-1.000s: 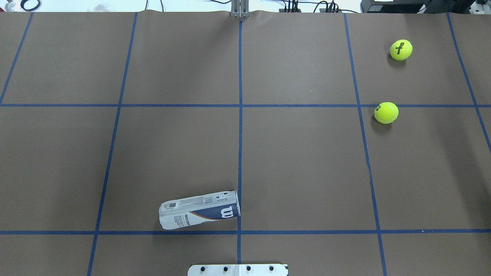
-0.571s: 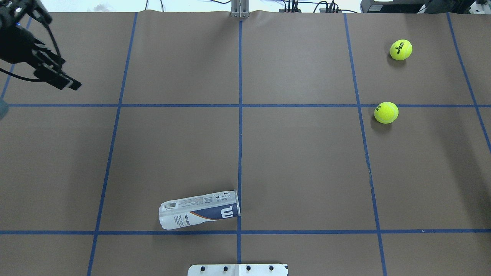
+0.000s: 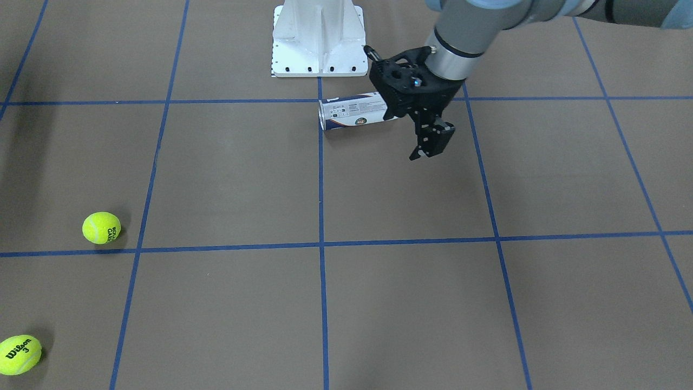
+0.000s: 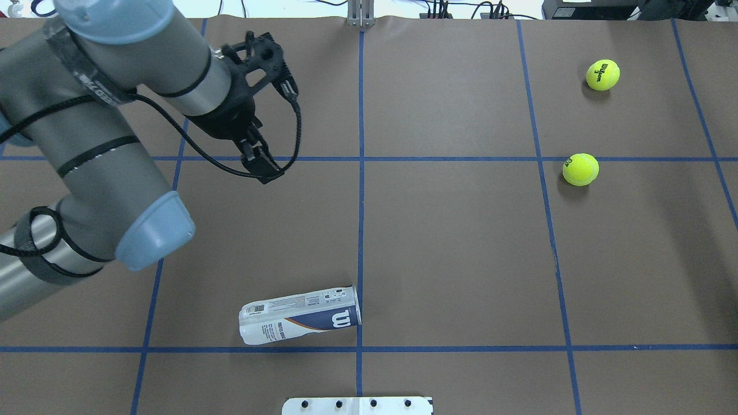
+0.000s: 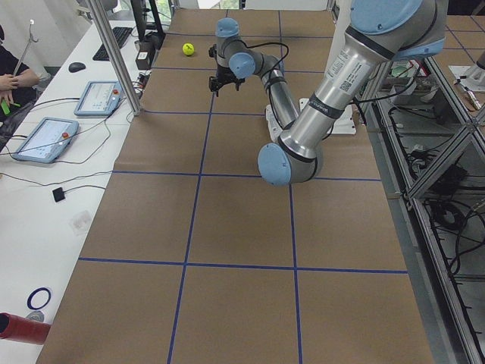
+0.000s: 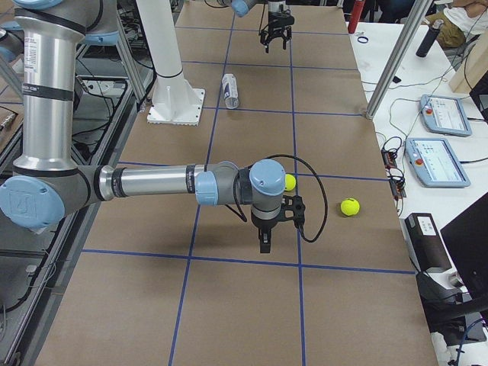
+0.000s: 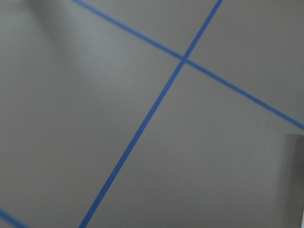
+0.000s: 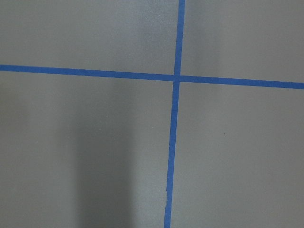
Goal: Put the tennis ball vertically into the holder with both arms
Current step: 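Move the left gripper down to the lying white Wilson can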
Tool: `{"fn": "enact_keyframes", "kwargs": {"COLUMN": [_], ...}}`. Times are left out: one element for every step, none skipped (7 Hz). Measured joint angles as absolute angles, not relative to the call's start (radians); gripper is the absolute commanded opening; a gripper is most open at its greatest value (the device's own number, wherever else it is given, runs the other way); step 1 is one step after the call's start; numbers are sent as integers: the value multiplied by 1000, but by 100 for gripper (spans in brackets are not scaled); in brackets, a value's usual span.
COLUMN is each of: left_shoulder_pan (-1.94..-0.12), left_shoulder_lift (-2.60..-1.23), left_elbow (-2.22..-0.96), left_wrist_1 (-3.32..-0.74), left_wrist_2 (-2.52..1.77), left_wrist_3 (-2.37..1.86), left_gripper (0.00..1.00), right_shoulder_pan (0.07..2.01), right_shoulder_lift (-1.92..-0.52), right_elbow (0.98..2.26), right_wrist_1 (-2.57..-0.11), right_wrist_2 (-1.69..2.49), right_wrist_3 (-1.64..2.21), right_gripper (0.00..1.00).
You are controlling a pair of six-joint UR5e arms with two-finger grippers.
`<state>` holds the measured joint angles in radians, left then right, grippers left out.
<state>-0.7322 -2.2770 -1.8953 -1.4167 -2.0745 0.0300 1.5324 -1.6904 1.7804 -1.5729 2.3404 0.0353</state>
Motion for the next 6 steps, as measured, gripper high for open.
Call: {"fn": "enact_keyframes", "kwargs": {"left_shoulder_pan": [-648,-561,-496,-458,-429,-395], "left_shoulder_lift": [-2311,-2323,-2324,-2322,-2321,-2320], "left_elbow": [-1895,-1895,-1894,-1892,-1888,-1880], "left_wrist_1": [-1378,-1366,-1369,-1383,-1397,-1403], "left_wrist_2": [-1989,-1902,-1842,-1814,-1793,-1764], "left_wrist_3": [16,-7,-26,-39,-43,-43], "left_gripper": [98,97,97,97,97,97], "right_shoulder_pan": [1532,1532,1532,1532,1531,1531], "right_shoulder_lift": [-1690,-1690,-1690,-1690,-1690,-1690], "right_elbow": [1780,1780,1779,1778,1778,1777], "right_wrist_1": [-1572,-1572,-1572,-1572,-1572,-1572], "right_wrist_2": [2341,2341,2341,2341,2341,2341], "right_wrist_3": [35,35,35,36,36,37], "right_gripper": [99,99,100,99,100,99]}}
